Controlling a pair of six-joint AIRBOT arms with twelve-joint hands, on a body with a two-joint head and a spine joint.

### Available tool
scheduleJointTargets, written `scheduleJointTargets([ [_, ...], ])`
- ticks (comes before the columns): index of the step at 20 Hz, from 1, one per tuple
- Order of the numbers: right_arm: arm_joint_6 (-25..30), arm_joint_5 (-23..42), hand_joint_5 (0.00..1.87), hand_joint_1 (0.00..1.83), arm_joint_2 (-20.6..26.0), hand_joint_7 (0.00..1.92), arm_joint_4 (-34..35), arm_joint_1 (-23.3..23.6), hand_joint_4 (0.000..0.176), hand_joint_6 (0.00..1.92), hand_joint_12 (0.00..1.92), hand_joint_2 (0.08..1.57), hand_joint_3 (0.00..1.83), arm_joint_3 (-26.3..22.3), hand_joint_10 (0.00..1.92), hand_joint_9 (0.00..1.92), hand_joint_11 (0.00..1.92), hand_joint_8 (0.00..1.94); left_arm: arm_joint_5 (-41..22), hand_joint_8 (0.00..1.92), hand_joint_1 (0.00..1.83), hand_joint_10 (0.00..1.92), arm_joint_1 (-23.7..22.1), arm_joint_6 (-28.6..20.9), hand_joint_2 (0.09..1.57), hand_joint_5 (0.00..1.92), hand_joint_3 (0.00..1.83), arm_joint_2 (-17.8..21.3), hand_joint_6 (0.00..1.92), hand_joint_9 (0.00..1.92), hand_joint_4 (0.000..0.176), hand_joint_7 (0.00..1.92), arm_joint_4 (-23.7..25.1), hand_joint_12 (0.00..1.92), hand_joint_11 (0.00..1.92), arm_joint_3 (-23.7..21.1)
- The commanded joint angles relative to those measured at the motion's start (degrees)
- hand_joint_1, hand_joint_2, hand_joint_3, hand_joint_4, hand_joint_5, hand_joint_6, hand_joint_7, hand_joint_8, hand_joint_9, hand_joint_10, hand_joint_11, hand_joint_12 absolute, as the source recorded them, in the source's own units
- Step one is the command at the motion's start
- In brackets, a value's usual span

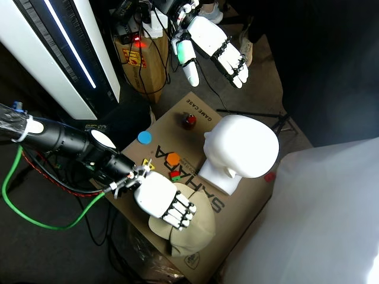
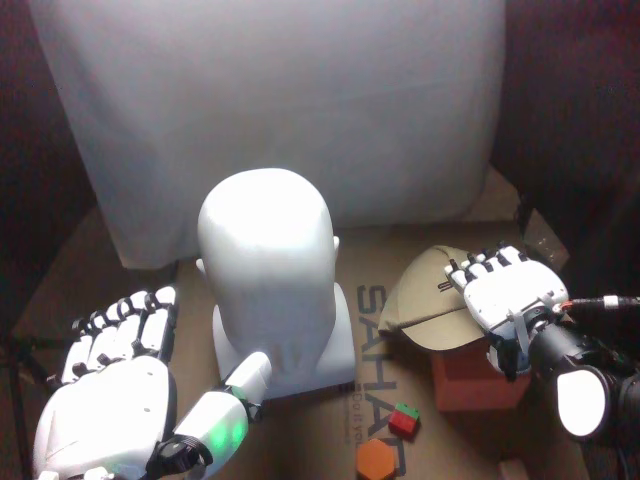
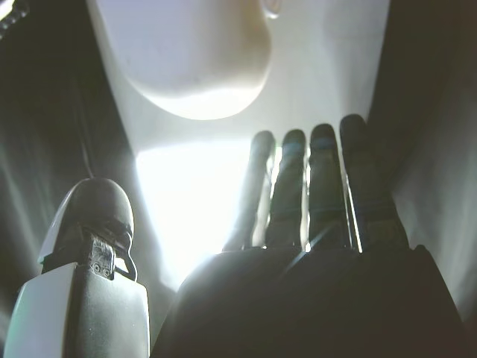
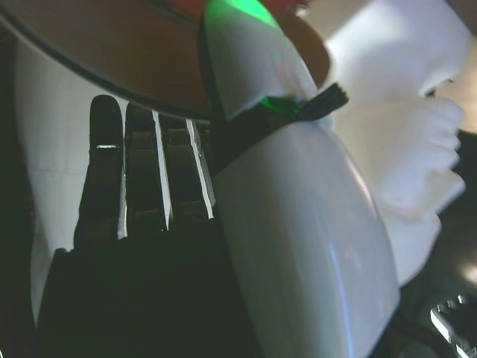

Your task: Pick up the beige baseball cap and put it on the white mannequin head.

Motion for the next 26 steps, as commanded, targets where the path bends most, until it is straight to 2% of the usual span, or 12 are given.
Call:
scheduleJointTargets([
  [1,0.0,-4.5,0.20,1.27,0.0,0.22,-2.0,0.5,0.000,0.01,0.75,1.11,0.00,0.8,0.00,0.19,0.00,0.00,-5.5,0.00,0.00,0.00,-0.2,-0.7,1.10,0.10,0.00,-0.1,0.00,0.07,0.000,0.07,3.9,0.35,0.00,0.3],
  [6,1.5,-2.2,0.20,1.25,-1.6,0.22,-3.9,0.3,0.000,0.01,0.75,1.11,0.00,4.5,0.00,0.19,0.00,0.00,-5.6,0.00,0.00,0.00,-0.1,-1.5,1.10,0.11,0.00,-0.2,0.00,0.07,0.000,0.06,4.1,0.33,0.00,0.5],
  [8,2.2,-1.6,0.21,1.28,-1.8,0.24,-3.9,0.3,0.000,0.01,0.72,1.12,0.00,5.2,0.00,0.20,0.00,0.00,-5.5,0.00,0.00,0.00,-0.1,-1.5,1.10,0.07,0.00,-0.2,0.00,0.02,0.000,0.02,4.5,0.21,0.00,0.8],
  [10,2.7,-1.3,0.21,1.28,-2.3,0.24,-4.0,0.3,0.000,0.01,0.72,1.12,0.00,6.2,0.00,0.20,0.00,0.00,-5.5,0.00,0.00,0.00,-0.2,0.6,1.10,0.07,0.00,-0.2,0.00,0.02,0.000,0.01,4.3,0.20,0.00,0.9],
  [13,3.6,-0.5,0.22,1.27,-3.1,0.25,-4.3,0.3,0.000,0.01,0.72,1.12,0.00,7.9,0.00,0.21,0.00,0.01,-5.5,0.00,0.00,0.00,-1.1,4.6,1.10,0.09,0.00,-0.5,0.00,0.06,0.000,0.05,2.4,0.30,0.00,0.6],
  [16,4.2,0.5,0.22,1.27,-3.1,0.26,-4.3,0.3,0.000,0.01,0.72,1.12,0.00,8.0,0.01,0.22,0.00,0.01,-5.5,0.00,0.00,0.00,-3.5,10.4,1.10,0.09,0.00,-1.2,0.00,0.04,0.000,0.05,-1.7,0.27,0.00,0.3],
  [22,4.2,0.4,0.26,1.28,-3.1,0.28,-4.5,0.4,0.000,0.02,0.72,1.12,0.00,8.0,0.01,0.22,0.00,0.01,-3.5,0.00,0.00,0.00,-7.0,9.6,1.10,0.09,0.00,-3.5,0.00,0.09,0.000,0.07,-2.5,0.37,0.00,4.4],
  [23,4.3,0.2,0.26,1.27,-3.1,0.28,-4.5,0.4,0.000,0.01,0.74,1.12,0.00,8.0,0.01,0.24,0.00,0.01,-3.4,0.00,0.00,0.01,-7.3,9.4,1.10,0.10,0.00,-3.7,0.00,0.07,0.000,0.07,-2.6,0.32,0.00,5.0],
  [24,4.3,0.0,0.32,1.23,-3.1,0.34,-4.8,0.4,0.000,0.01,0.87,1.12,0.00,8.0,0.01,0.30,0.00,0.01,-3.2,0.00,0.00,0.00,-7.5,8.9,1.10,0.09,0.00,-3.7,0.00,0.05,0.000,0.05,-3.0,0.29,0.00,5.6],
  [25,4.6,-0.3,0.32,1.23,-3.2,0.34,-5.2,0.4,0.000,0.01,0.87,1.12,0.00,8.1,0.01,0.30,0.00,0.01,-3.1,0.00,0.00,0.00,-7.6,8.3,1.10,0.09,0.00,-3.8,0.00,0.05,0.000,0.05,-3.5,0.29,0.00,6.0],
  [26,4.9,-1.0,0.39,1.22,-3.2,0.42,-5.6,0.5,0.000,0.01,1.05,1.14,0.00,8.1,0.02,0.38,0.00,0.01,-3.1,0.00,0.00,0.00,-7.5,7.5,1.10,0.09,0.00,-3.9,0.00,0.05,0.000,0.05,-4.4,0.28,0.00,6.6],
])
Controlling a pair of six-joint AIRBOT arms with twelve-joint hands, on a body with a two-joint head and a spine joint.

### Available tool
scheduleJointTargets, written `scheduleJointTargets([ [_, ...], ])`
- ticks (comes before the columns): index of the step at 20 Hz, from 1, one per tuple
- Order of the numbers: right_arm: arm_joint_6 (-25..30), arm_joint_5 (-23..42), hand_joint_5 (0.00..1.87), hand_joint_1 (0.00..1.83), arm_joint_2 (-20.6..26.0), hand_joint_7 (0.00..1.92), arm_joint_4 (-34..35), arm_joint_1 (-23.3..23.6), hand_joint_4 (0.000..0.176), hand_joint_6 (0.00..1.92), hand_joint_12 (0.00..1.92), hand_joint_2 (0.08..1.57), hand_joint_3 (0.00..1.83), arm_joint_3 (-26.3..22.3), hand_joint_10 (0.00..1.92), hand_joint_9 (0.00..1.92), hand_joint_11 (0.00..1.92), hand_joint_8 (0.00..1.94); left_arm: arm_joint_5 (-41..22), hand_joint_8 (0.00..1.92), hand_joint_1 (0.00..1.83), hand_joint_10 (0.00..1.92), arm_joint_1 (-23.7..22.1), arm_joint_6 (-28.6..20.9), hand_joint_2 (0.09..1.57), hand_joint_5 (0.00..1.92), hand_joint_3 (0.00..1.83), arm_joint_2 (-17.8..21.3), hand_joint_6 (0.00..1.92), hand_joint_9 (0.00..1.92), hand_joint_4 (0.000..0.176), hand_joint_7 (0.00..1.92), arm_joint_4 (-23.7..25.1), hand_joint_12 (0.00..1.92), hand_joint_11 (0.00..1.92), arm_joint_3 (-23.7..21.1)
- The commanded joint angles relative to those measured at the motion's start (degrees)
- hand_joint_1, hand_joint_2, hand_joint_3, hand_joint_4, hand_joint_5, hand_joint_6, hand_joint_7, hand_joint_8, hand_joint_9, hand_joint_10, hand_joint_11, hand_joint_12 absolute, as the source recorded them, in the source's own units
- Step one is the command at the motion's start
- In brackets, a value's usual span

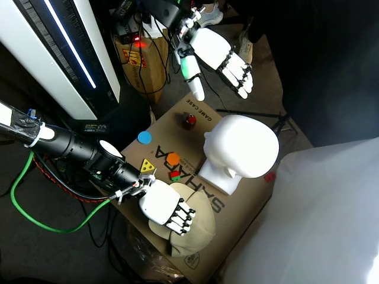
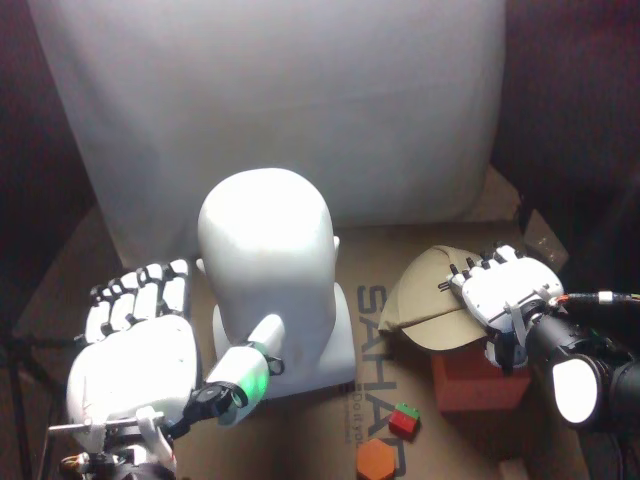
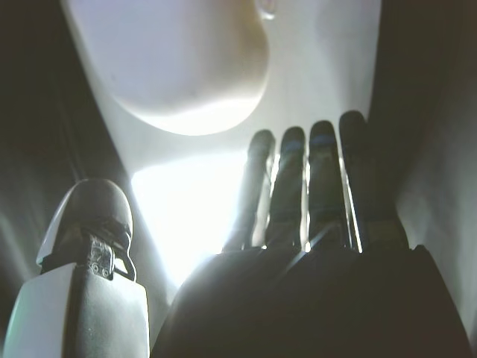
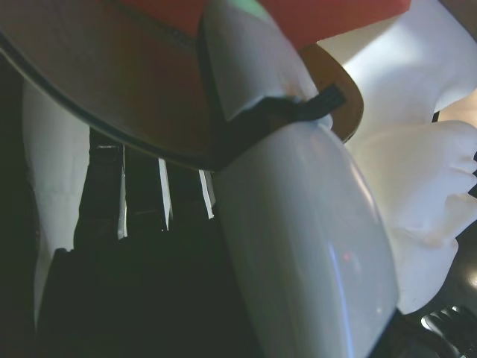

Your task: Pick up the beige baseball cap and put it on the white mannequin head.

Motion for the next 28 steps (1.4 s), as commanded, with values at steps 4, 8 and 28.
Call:
scheduleJointTargets([
  [4,0.4,-6.3,0.85,1.33,0.0,0.86,-1.9,0.6,0.000,0.03,1.50,1.15,0.02,1.1,0.20,0.87,0.39,1.14,-6.3,0.00,0.00,0.00,-0.3,-1.0,1.10,0.10,0.00,-1.5,0.00,0.08,0.000,0.06,0.9,0.36,0.00,1.3],
  [8,1.5,-6.5,0.95,1.38,-0.2,1.03,-1.9,1.1,0.000,0.84,1.78,1.12,0.00,2.5,1.44,0.83,0.72,0.94,-7.3,0.00,0.00,0.00,0.3,-4.3,1.10,0.10,0.00,-2.0,0.00,0.07,0.000,0.06,3.0,0.34,0.00,1.2],
  [28,5.1,-40.4,0.82,1.37,0.1,0.95,-16.1,7.2,0.000,0.99,1.75,1.17,0.00,1.4,1.54,0.78,0.65,1.08,-7.6,0.00,0.00,0.00,4.8,-15.3,1.12,0.12,0.00,-0.6,0.00,0.08,0.000,0.07,6.3,0.32,0.00,0.6],
])
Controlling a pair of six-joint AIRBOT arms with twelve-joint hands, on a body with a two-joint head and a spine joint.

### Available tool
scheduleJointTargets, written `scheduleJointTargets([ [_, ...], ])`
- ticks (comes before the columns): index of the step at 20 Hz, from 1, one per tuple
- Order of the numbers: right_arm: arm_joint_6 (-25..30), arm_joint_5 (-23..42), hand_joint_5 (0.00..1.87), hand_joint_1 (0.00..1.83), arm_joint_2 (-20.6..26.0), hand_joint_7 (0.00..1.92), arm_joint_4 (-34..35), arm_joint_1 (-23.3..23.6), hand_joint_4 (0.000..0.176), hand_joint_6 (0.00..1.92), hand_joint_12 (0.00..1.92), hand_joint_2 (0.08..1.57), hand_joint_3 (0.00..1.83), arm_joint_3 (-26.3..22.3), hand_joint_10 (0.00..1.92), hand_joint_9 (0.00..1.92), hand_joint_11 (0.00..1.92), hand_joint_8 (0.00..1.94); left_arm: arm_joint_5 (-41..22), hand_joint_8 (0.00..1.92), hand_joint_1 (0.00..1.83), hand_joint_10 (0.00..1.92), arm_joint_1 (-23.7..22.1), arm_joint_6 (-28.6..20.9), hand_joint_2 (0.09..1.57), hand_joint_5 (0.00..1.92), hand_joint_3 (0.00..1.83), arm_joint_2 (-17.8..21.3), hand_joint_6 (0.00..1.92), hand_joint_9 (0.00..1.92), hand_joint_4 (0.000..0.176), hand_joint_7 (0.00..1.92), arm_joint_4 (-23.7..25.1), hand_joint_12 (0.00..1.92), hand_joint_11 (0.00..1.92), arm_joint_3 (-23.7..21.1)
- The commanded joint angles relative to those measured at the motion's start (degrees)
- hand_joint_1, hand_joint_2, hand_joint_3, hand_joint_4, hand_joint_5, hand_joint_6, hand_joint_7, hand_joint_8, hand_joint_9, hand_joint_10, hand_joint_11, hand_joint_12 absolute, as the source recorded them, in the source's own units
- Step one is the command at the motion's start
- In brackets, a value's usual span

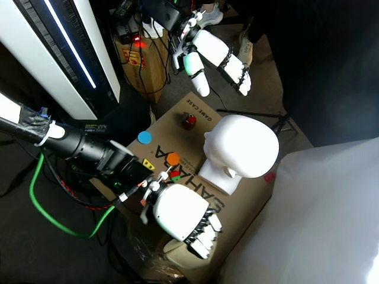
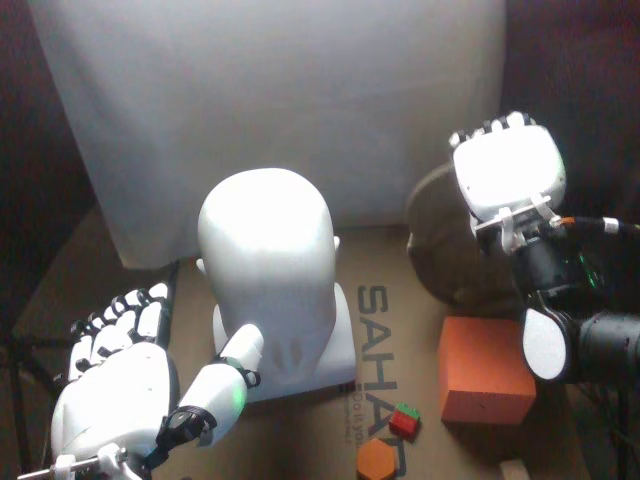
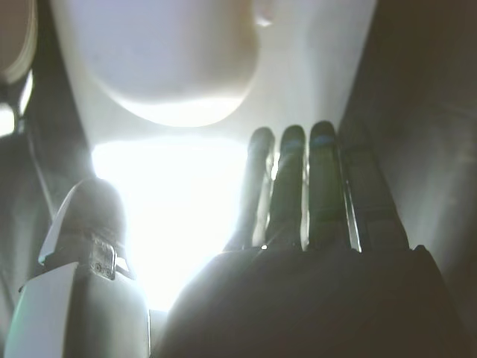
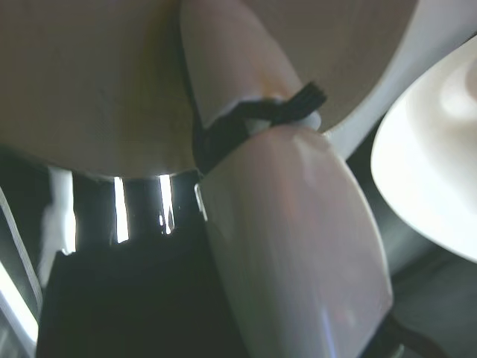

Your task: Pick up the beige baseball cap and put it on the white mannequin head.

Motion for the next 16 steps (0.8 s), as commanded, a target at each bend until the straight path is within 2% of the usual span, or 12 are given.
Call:
scheduleJointTargets([
  [1,-0.2,-11.4,0.82,1.37,1.0,0.95,-5.7,1.1,0.000,0.99,1.75,1.17,0.00,-1.1,1.54,0.78,0.65,1.08,-5.4,0.00,0.00,0.00,0.2,-1.2,1.12,0.12,0.00,0.4,0.00,0.08,0.000,0.07,4.0,0.32,0.00,0.0],
  [3,0.3,-13.3,0.82,1.36,2.1,0.96,-10.7,2.1,0.000,1.00,1.76,1.17,0.00,-3.1,1.54,0.76,0.62,1.08,-5.0,0.00,0.00,0.00,0.6,-1.9,1.12,0.12,0.00,0.7,0.00,0.13,0.000,0.11,4.2,0.43,0.00,0.0],
  [5,1.0,-13.8,0.82,1.36,2.1,0.96,-14.8,3.7,0.000,1.00,1.77,1.17,0.00,-2.8,1.54,0.76,0.62,1.08,-4.4,0.00,0.00,0.00,0.7,-2.5,1.12,0.11,0.00,0.8,0.00,0.12,0.000,0.09,4.2,0.41,0.00,0.1],
  [6,1.6,-13.5,0.82,1.36,1.4,0.95,-16.5,4.8,0.000,1.01,1.78,1.17,0.00,-1.7,1.55,0.76,0.66,1.08,-4.4,0.00,0.00,0.00,0.8,-3.3,1.12,0.08,0.00,0.8,0.00,0.07,0.000,0.05,4.1,0.33,0.00,0.1],
  [10,1.7,-13.5,0.81,1.36,-1.8,0.95,-19.9,8.7,0.000,1.02,1.75,1.17,0.00,3.2,1.54,0.76,0.66,1.08,-4.4,0.00,0.00,0.00,0.8,-5.2,1.12,0.09,0.00,0.9,0.00,0.08,0.000,0.06,3.3,0.34,0.00,0.1],
  [16,3.4,-15.1,0.78,1.36,-5.4,0.93,-22.3,12.7,0.000,1.06,1.78,1.18,0.00,5.4,1.55,0.77,0.62,1.11,-4.8,0.00,0.00,0.00,2.0,-9.3,1.12,0.09,0.00,1.5,0.00,0.06,0.000,0.04,3.4,0.29,0.00,-0.1],
])
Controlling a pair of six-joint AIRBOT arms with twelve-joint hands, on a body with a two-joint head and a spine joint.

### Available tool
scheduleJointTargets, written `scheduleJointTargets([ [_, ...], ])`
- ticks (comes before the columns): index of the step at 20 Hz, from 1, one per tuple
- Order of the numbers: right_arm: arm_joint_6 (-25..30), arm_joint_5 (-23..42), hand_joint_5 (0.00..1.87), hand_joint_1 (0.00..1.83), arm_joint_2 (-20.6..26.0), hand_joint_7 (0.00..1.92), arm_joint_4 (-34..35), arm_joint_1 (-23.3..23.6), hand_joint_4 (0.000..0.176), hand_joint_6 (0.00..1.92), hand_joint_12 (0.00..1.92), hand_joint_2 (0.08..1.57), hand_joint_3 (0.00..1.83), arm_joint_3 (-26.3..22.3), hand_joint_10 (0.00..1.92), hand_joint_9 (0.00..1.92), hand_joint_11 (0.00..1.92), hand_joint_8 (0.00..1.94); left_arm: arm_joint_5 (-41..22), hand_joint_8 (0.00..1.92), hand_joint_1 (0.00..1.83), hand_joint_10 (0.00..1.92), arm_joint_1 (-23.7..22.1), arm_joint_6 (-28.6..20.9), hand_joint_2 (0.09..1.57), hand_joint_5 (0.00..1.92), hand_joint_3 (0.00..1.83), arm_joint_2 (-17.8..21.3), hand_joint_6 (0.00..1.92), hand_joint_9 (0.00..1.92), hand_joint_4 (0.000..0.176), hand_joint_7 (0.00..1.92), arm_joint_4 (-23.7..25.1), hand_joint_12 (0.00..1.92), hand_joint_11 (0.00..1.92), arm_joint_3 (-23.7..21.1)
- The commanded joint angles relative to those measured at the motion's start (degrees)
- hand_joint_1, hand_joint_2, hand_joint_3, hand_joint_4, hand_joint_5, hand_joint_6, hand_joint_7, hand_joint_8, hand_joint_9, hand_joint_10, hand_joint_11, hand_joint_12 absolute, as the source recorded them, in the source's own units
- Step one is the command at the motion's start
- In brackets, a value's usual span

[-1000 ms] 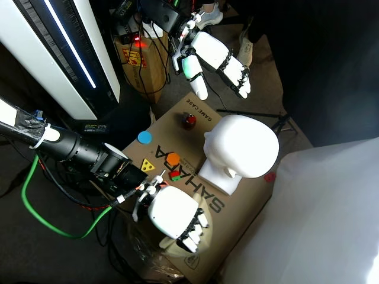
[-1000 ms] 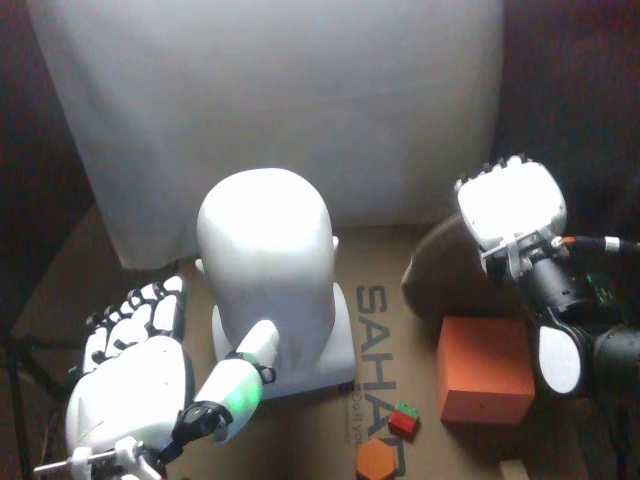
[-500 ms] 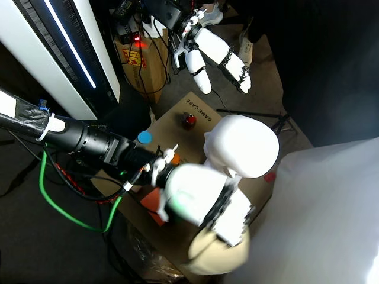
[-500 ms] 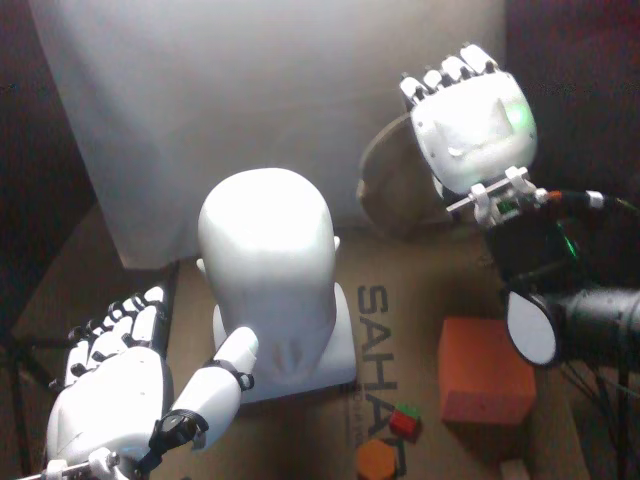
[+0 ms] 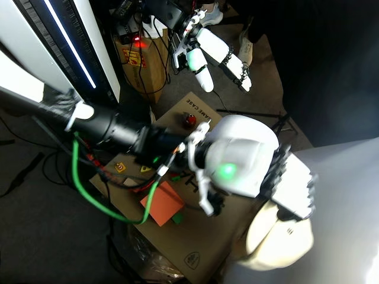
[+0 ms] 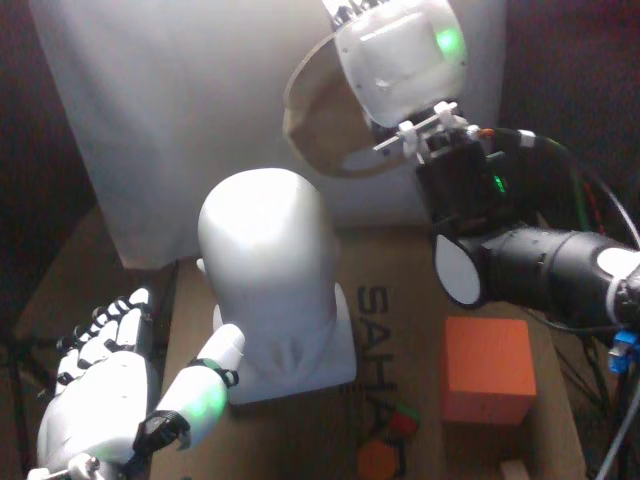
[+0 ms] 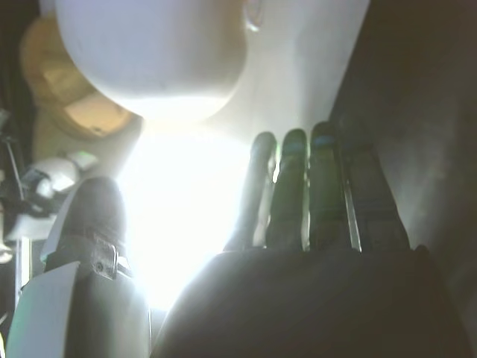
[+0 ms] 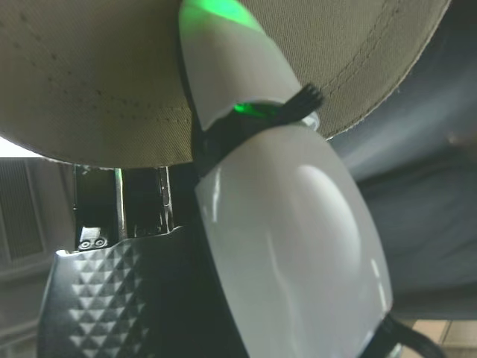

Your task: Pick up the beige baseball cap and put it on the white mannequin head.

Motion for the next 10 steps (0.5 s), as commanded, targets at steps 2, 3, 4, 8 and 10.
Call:
scheduleJointTargets([
  [2,0.0,-7.7,0.78,1.36,-0.8,0.93,-2.3,1.6,0.000,1.08,1.80,1.18,0.00,0.5,1.55,0.76,0.59,1.10,-6.0,0.00,0.00,0.00,0.2,-0.9,1.12,0.05,0.00,0.4,0.00,0.01,0.000,0.00,4.2,0.17,0.00,0.0],
  [3,0.1,-7.5,0.78,1.36,-1.1,0.93,-2.3,1.9,0.000,1.08,1.80,1.18,0.00,0.5,1.55,0.76,0.59,1.10,-6.1,0.00,0.00,0.00,0.3,-1.2,1.12,0.05,0.00,0.4,0.00,0.01,0.000,0.00,4.4,0.17,0.00,0.0],
  [4,0.1,-7.0,0.78,1.36,-1.7,0.93,-2.3,2.4,0.000,1.09,1.80,1.18,0.00,0.4,1.56,0.76,0.59,1.09,-6.3,0.00,0.00,0.00,0.5,-1.7,1.12,0.05,0.00,0.5,0.00,0.01,0.000,0.00,5.0,0.22,0.00,-0.1],
  [8,0.0,-5.1,0.80,1.36,-2.6,0.93,-2.4,3.1,0.000,1.05,1.76,1.17,0.00,-2.9,1.54,0.77,0.61,1.11,-6.7,0.00,0.00,0.00,2.0,-2.1,1.11,0.04,0.00,1.0,0.00,0.00,0.000,0.00,7.8,0.19,0.00,-0.6],
  [10,-1.5,-6.5,0.79,1.36,-2.3,0.93,-3.5,2.6,0.000,1.08,1.77,1.18,0.00,-6.0,1.54,0.76,0.60,1.10,-6.7,0.00,0.00,0.00,2.9,-2.2,1.11,0.00,0.00,1.3,0.00,0.00,0.000,0.00,8.4,0.08,0.00,-1.3],
])
